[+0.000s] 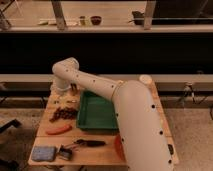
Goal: Place fork in table surface
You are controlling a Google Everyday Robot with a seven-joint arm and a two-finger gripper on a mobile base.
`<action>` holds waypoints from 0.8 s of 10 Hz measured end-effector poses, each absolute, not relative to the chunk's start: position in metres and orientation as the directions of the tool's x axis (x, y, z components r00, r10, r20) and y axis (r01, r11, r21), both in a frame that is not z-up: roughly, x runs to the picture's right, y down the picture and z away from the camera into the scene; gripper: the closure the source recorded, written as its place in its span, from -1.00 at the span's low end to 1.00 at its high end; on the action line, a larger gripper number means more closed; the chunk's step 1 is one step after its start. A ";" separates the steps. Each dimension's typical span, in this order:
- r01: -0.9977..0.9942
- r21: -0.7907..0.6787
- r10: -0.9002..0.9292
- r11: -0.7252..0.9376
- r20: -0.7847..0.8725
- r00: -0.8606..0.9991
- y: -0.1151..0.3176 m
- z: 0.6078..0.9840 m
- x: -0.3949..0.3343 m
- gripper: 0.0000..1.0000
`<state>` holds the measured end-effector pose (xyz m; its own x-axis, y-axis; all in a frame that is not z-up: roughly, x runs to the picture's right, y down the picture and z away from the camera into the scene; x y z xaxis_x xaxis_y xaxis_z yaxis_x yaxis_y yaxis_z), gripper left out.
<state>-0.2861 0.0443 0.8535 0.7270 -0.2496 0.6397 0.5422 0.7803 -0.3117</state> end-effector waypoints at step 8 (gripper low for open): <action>0.565 -0.265 -0.295 0.782 0.640 0.709 0.033 0.883 -0.303 0.08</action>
